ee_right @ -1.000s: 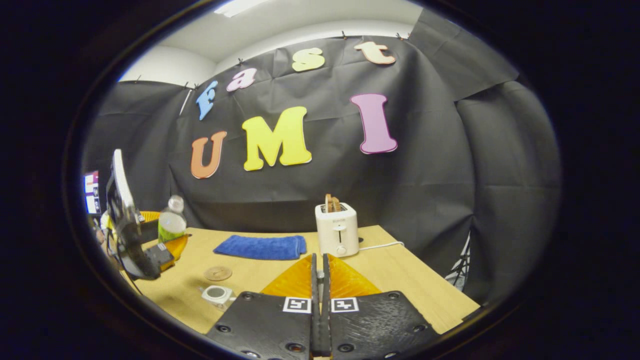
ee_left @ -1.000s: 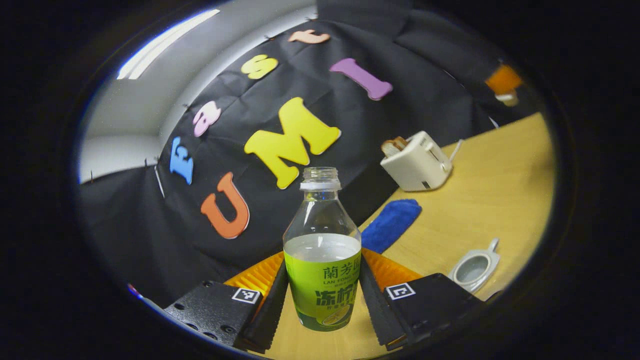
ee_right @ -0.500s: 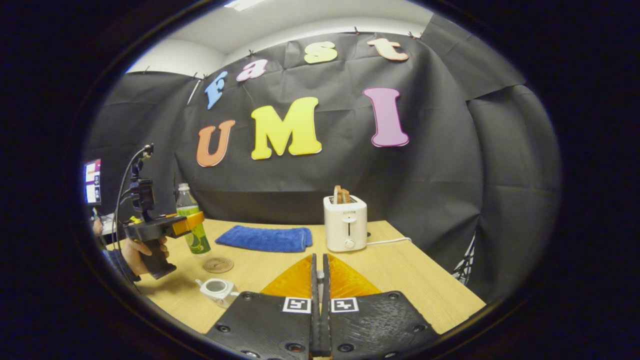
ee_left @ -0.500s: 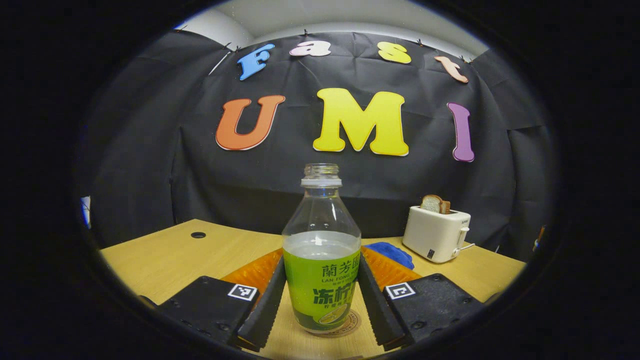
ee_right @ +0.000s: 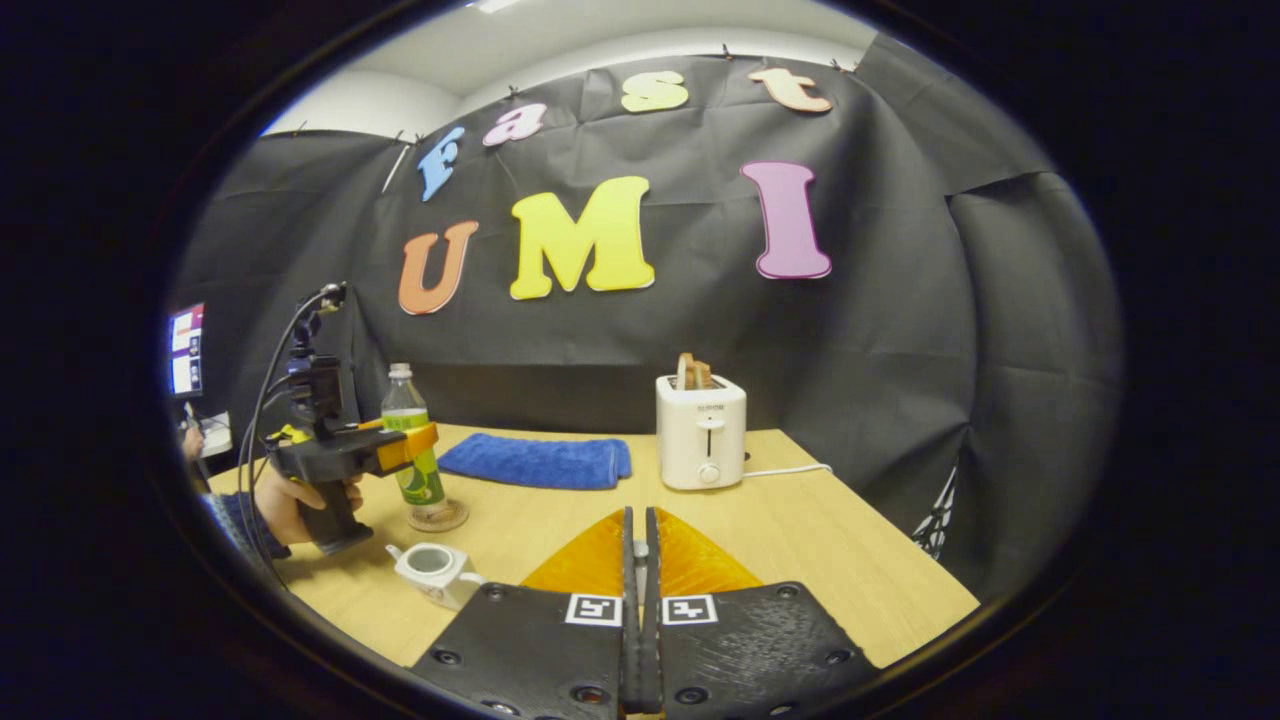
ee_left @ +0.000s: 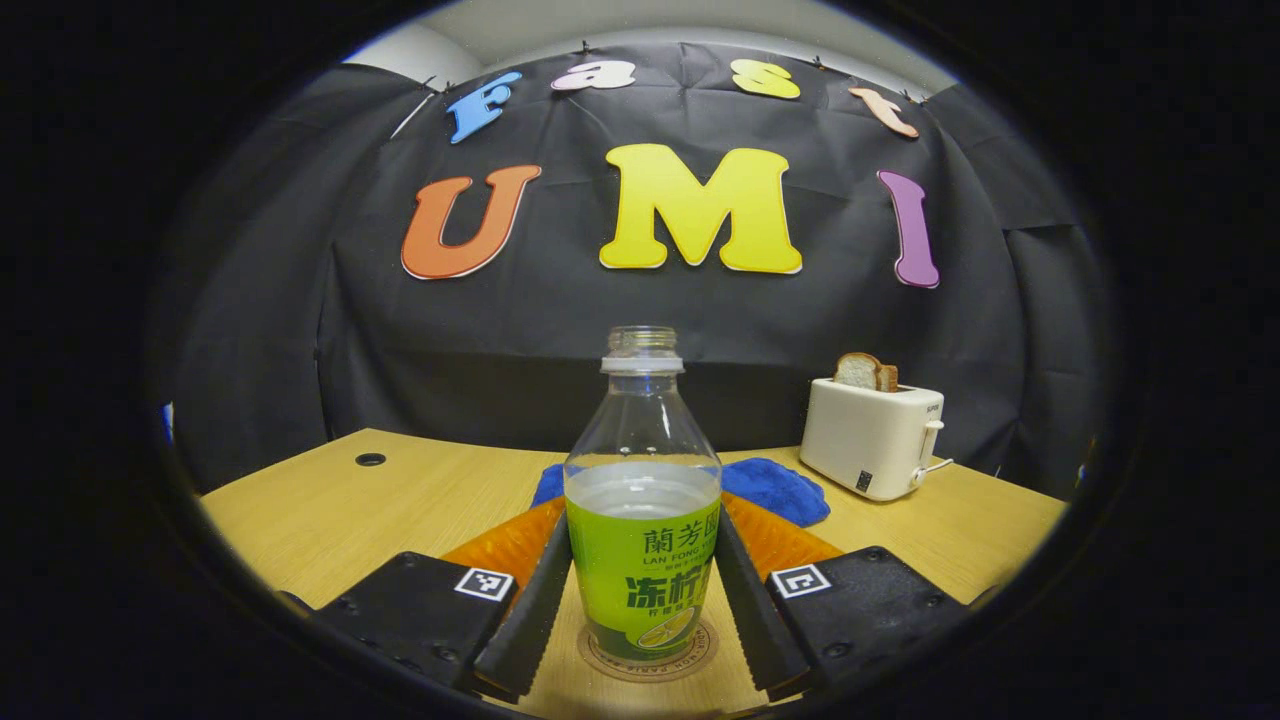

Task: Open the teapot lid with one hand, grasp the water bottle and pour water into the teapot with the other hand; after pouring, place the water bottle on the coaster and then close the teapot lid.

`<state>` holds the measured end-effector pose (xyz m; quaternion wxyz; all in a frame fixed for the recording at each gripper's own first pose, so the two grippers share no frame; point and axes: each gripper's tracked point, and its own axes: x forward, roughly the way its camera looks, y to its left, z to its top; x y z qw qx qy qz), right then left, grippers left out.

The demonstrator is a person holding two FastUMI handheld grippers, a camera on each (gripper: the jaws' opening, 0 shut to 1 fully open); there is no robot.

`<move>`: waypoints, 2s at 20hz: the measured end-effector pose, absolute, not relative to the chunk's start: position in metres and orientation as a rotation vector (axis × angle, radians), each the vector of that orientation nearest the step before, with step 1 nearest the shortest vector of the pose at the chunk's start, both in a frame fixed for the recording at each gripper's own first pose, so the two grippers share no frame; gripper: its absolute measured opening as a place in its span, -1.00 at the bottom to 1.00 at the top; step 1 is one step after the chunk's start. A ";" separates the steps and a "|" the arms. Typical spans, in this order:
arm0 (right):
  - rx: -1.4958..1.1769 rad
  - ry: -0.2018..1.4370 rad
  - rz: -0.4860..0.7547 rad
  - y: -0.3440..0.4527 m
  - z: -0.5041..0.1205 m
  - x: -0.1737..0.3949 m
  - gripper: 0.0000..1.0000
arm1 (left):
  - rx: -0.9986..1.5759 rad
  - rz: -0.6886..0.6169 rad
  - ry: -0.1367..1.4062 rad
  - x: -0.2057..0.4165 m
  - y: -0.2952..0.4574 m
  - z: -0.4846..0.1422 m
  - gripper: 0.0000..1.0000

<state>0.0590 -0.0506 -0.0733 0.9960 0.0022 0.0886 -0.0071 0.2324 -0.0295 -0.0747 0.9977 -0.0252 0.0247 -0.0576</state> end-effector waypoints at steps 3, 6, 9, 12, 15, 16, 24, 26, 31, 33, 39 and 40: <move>-0.002 0.187 -0.007 -0.047 -0.077 0.059 -1.00 | -0.046 -0.115 0.056 0.233 -0.032 -0.079 0.58; -0.010 0.191 0.001 -0.042 -0.078 0.060 -1.00 | -0.034 -0.118 0.055 0.231 -0.034 -0.080 0.60; -0.014 0.192 0.013 -0.036 -0.079 0.060 -0.99 | -0.024 -0.110 0.019 0.230 -0.032 -0.066 0.80; -0.021 0.195 0.030 -0.028 -0.083 0.059 -0.99 | -0.006 -0.113 -0.012 0.223 -0.034 -0.049 0.86; -0.023 0.194 0.071 -0.008 -0.085 0.060 -1.00 | -0.004 -0.121 -0.057 0.213 -0.035 -0.019 0.89; -0.020 0.196 0.086 -0.001 -0.087 0.059 -1.00 | 0.001 -0.118 -0.066 0.209 -0.034 -0.009 0.89; -0.012 0.210 0.223 0.072 -0.103 0.061 -1.00 | 0.008 -0.085 -0.116 0.158 -0.012 0.080 0.88; 0.006 0.216 0.265 0.088 -0.106 0.063 -1.00 | 0.021 -0.068 -0.107 0.134 -0.006 0.084 0.88; 0.058 0.186 0.339 0.116 -0.107 0.074 -1.00 | 0.044 -0.017 -0.071 0.079 0.013 0.061 0.89; 0.064 0.191 0.347 0.120 -0.115 0.079 -1.00 | 0.029 -0.005 -0.058 0.063 0.021 0.049 0.89; 0.069 0.203 0.355 0.131 -0.130 0.093 -0.99 | -0.078 0.004 -0.064 0.041 0.035 0.027 0.89; 0.060 0.206 0.355 0.133 -0.133 0.095 -0.99 | -0.076 -0.005 -0.055 0.041 0.034 0.023 0.89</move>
